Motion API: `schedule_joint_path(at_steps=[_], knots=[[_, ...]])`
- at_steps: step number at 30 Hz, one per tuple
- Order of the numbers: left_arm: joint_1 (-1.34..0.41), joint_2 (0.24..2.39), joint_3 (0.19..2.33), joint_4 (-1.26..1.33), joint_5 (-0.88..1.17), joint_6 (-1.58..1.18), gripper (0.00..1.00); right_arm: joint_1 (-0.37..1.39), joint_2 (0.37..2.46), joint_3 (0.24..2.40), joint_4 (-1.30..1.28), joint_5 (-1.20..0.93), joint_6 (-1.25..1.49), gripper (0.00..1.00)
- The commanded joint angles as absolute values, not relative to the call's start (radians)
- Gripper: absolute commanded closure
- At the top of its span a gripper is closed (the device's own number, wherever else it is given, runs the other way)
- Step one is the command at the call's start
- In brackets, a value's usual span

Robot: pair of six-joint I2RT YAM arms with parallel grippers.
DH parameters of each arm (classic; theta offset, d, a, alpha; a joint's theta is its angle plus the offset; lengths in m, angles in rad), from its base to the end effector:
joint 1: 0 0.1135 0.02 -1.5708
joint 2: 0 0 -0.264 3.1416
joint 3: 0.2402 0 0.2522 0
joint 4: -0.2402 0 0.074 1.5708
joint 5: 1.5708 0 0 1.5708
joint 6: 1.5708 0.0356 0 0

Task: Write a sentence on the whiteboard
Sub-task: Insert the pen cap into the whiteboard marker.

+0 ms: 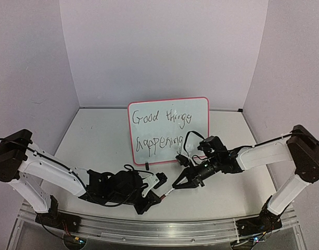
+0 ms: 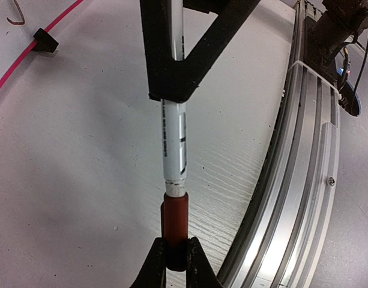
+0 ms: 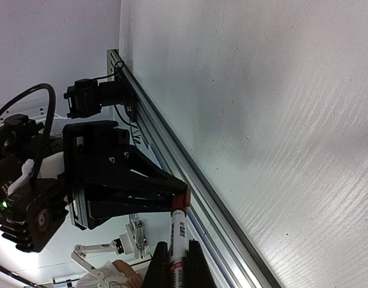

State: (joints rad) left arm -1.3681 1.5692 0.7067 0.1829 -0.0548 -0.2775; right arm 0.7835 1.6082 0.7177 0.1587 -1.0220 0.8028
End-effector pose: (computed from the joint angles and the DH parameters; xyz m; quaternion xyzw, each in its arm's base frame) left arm 0.0643 -0.3030 0.1616 0.4578 0.7773 -0.2990 0.3112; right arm 0.1907 0.2329 0.1628 0.1915 -0.7985 -0.5665 0.0690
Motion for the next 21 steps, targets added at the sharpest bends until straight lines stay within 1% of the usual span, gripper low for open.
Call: schedule_joint_path(at_steps=[1,21], knots=[[-1.366,1.556,0.771,0.294,-0.112,-0.249,1.0,0.813,1.623,0.758,0.199,-1.053,0.811,1.0],[-1.365,1.562,0.793,0.34,-0.135,-0.237,1.0,0.854,1.643,0.762,0.199,-1.045,0.803,1.0]])
